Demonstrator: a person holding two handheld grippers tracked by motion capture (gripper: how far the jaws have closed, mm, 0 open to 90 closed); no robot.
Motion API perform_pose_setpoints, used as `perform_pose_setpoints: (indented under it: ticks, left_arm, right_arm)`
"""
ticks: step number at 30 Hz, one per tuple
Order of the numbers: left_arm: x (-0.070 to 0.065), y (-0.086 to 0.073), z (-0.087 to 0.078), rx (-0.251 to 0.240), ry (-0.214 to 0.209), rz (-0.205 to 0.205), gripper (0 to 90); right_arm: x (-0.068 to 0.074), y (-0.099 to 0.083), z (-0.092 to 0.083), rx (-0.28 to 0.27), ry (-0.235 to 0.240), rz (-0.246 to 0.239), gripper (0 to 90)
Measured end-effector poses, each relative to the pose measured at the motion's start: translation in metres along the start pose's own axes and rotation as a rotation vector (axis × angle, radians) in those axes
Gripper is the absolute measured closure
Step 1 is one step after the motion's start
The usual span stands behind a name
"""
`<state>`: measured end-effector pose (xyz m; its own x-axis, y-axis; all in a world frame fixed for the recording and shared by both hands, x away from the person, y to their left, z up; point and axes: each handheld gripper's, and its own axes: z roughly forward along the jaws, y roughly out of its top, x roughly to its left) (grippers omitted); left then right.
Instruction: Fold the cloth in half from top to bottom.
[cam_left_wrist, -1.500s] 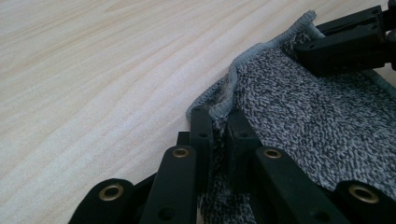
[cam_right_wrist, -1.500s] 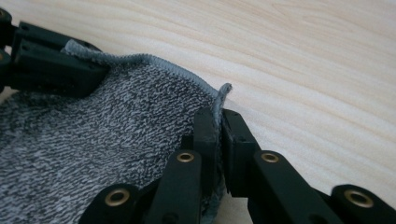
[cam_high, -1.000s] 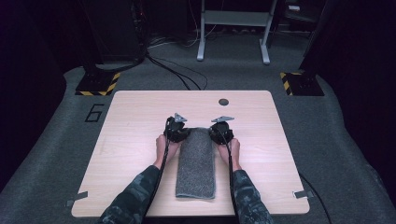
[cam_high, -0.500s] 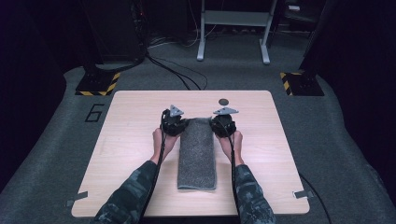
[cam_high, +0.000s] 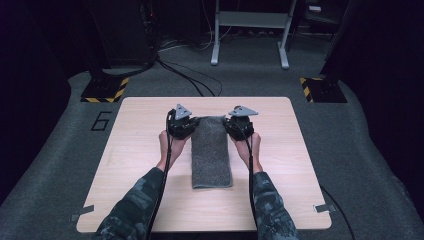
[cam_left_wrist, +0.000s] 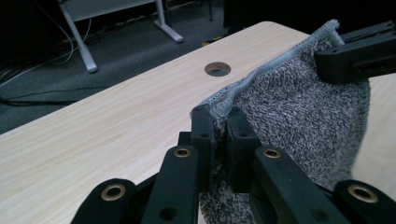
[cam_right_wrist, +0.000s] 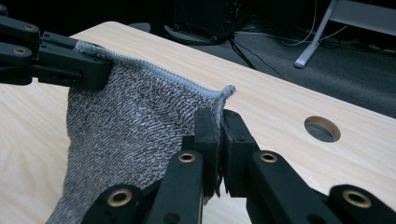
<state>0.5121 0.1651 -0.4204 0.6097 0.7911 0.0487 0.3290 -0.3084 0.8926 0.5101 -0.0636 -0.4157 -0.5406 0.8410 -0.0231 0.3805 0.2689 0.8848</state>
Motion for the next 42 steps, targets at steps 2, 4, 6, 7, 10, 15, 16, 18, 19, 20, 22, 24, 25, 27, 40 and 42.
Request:
perform_pose_setpoints:
  ticks: [2, 4, 6, 7, 10, 15, 16, 18, 19, 20, 22, 24, 25, 27, 40, 42]
  left_arm:
    - [-0.004, -0.003, 0.000, 0.008, -0.002, 0.018, 83.6]
    - [-0.006, -0.006, -0.002, 0.003, -0.004, 0.026, 83.5]
    - [-0.008, -0.008, -0.002, 0.011, -0.008, 0.036, 83.4]
    - [-0.009, -0.008, -0.001, 0.011, -0.002, 0.045, 83.3]
    - [-0.009, -0.007, 0.004, 0.013, 0.009, 0.048, 83.3]
    - [-0.002, -0.001, 0.016, 0.032, 0.013, 0.007, 83.4]
    - [-0.002, -0.003, 0.015, 0.032, 0.002, 0.000, 83.3]
    - [-0.006, -0.008, 0.011, 0.035, -0.002, 0.014, 83.3]
    - [-0.007, -0.011, 0.008, 0.038, -0.011, 0.014, 83.3]
    - [-0.009, -0.015, 0.005, 0.028, -0.016, 0.008, 83.3]
    - [-0.011, -0.021, 0.001, 0.034, -0.029, -0.001, 83.1]
    - [-0.013, -0.026, -0.001, 0.040, -0.036, 0.002, 83.1]
    - [-0.015, -0.028, -0.002, 0.045, -0.042, 0.000, 83.1]
    - [-0.017, -0.032, -0.005, 0.053, -0.057, -0.008, 82.9]
    - [-0.049, -0.064, -0.021, 0.111, -0.119, -0.014, 81.6]
    - [-0.053, -0.069, -0.023, 0.124, -0.124, 0.005, 81.3]
  right_arm:
    - [0.001, -0.005, -0.002, -0.003, 0.003, -0.009, 86.4]
    - [0.002, -0.009, -0.005, -0.001, 0.006, -0.017, 86.3]
    - [0.002, -0.012, -0.007, 0.000, 0.014, -0.007, 86.3]
    - [0.001, -0.012, -0.006, 0.002, 0.010, -0.022, 86.3]
    - [-0.002, -0.012, -0.002, 0.006, 0.006, -0.034, 86.3]
    - [-0.009, -0.005, 0.010, 0.032, -0.002, -0.028, 86.2]
    - [-0.009, -0.005, 0.010, 0.025, 0.005, -0.023, 86.2]
    - [-0.006, -0.009, 0.006, 0.022, 0.012, -0.024, 86.2]
    - [-0.004, -0.012, 0.004, 0.025, 0.017, -0.024, 86.2]
    - [-0.001, -0.015, 0.001, 0.026, 0.020, -0.033, 86.1]
    - [0.004, -0.023, -0.003, 0.023, 0.031, -0.034, 86.0]
    - [0.008, -0.031, -0.006, 0.026, 0.045, -0.036, 86.0]
    - [0.011, -0.035, -0.007, 0.032, 0.046, -0.042, 85.9]
    - [0.015, -0.042, -0.010, 0.034, 0.054, -0.054, 85.9]
    - [0.019, -0.078, -0.026, 0.051, 0.088, -0.062, 85.4]
    - [0.021, -0.084, -0.029, 0.059, 0.095, -0.061, 85.1]
